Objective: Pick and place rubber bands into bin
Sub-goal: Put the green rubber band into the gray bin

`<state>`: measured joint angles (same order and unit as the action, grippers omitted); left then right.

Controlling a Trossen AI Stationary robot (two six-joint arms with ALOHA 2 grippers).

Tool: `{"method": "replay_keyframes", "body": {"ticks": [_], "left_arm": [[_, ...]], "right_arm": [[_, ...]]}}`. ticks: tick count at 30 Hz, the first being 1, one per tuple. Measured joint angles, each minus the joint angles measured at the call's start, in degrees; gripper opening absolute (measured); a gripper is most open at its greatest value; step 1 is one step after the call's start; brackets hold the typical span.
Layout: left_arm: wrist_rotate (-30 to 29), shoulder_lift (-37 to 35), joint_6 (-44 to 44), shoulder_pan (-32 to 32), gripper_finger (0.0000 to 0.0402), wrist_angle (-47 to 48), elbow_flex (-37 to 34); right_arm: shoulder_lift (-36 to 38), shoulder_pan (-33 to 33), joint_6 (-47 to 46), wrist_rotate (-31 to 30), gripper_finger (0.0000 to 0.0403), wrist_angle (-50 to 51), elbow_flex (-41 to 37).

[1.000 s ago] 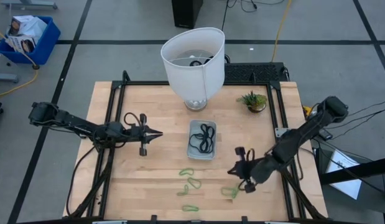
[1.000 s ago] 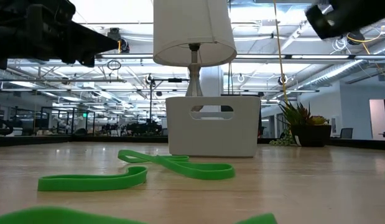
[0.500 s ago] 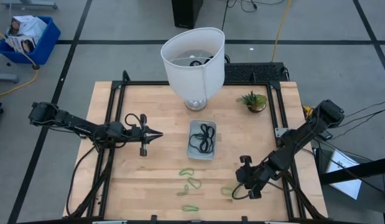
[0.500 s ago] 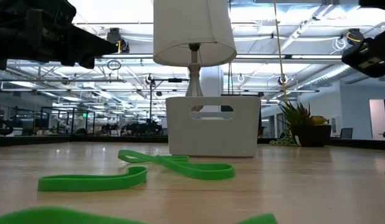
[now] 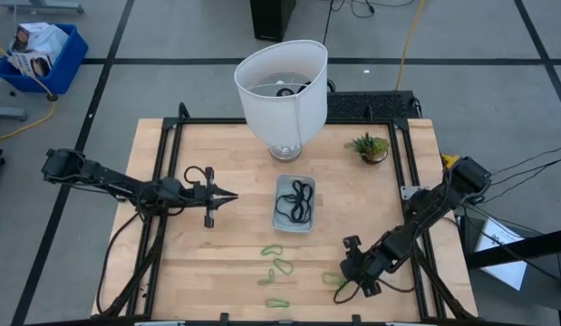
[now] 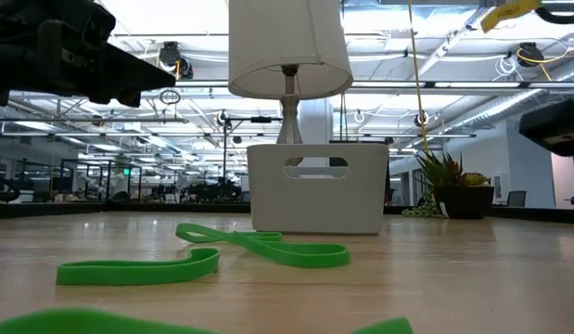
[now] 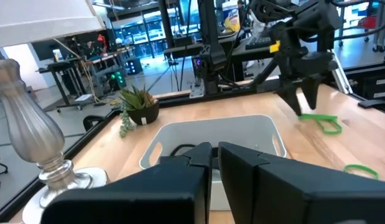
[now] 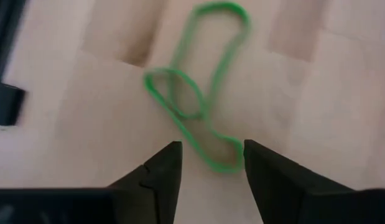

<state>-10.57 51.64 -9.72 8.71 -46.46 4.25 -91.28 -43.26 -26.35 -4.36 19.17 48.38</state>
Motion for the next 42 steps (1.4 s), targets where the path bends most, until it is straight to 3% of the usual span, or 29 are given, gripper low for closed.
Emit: {"method": "replay_keyframes", "body": {"ticks": [6,15,25,34,42], "left_arm": [[0.0,-0.01,0.21,0.0,0.0037,0.02,0.01],[0.0,0.0,0.83,0.0,0.0037,-0.04,0.02],[0.0,0.0,0.82,0.0,0.0037,-0.04,0.02],[-0.02,0.0,0.87,0.02,0.0037,-0.07,0.02],[-0.02,0.0,0.87,0.02,0.0037,-0.07,0.02]], "right_arm": [[-3.93,-0.8,3.59,-0.69,0.0147,-5.09,0.14],[-7.36,-0.8,4.03,-1.99,0.0113,-4.55,0.22],[-3.68,-0.75,4.2,-1.37,0.0008,-3.88,-0.12],[1.55,-0.73,4.55,-1.24,0.0004,-2.98,-0.22],[1.9,-0.73,1.56,-0.41,0.0022,-3.54,-0.14]]}}
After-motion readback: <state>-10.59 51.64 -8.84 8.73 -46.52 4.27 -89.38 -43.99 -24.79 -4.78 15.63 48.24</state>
